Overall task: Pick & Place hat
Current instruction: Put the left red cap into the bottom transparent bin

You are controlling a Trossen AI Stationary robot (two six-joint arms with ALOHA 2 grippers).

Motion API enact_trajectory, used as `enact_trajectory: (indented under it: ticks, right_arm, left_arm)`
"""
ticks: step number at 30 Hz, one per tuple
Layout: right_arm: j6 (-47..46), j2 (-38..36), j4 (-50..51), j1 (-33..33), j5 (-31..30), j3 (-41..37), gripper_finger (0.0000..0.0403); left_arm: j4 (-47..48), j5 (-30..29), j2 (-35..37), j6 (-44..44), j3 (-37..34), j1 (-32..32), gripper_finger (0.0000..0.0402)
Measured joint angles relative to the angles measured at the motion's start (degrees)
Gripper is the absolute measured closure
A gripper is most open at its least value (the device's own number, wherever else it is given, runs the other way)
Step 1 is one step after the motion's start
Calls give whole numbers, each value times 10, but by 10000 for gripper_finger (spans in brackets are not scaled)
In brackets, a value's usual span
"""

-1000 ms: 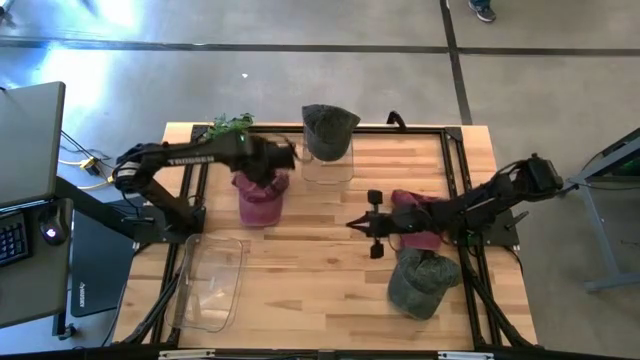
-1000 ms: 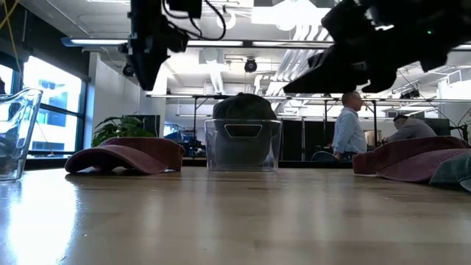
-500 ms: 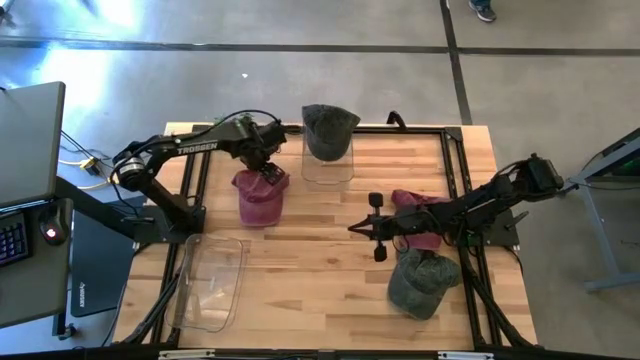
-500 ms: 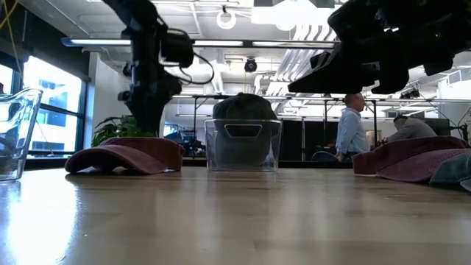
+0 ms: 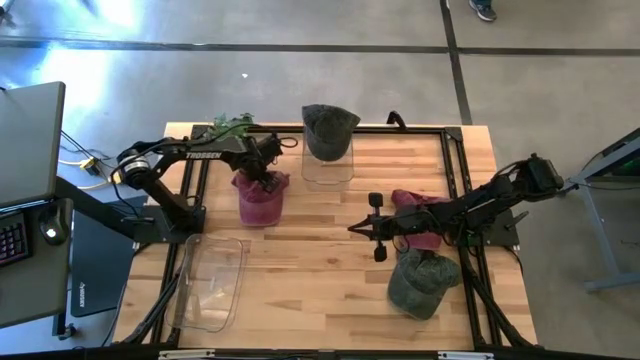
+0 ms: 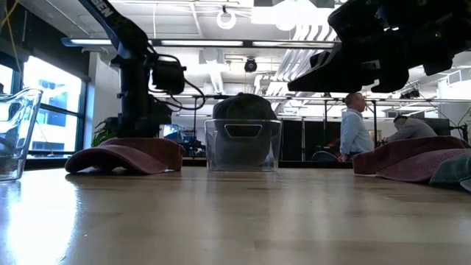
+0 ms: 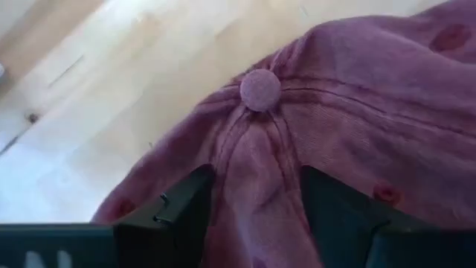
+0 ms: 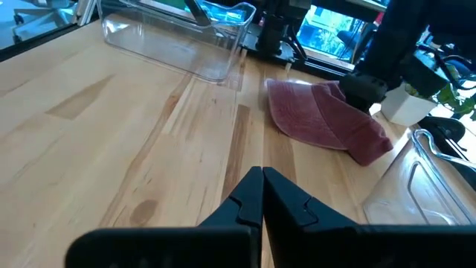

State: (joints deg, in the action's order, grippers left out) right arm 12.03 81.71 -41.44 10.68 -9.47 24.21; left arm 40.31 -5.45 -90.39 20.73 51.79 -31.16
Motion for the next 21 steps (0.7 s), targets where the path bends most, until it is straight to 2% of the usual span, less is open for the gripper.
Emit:
enact_trajectory:
  ticks: [6,10,15,21]
  right_arm:
    - [-7,0,-4,0,-1,0,398]
    - [-12,0,-4,0,-2,0,401]
    - [-21,0,-4,0,-2,0,397]
    - [-21,0,-7,0,-13,0,399]
  left_arm:
    - [-41,36,-31,-13,1,0,316]
    - [-39,31,-33,-10,5,1,389]
    - [11,-9,-2,-4,35,25,392]
    - [77,-78,73,23,100,96,398]
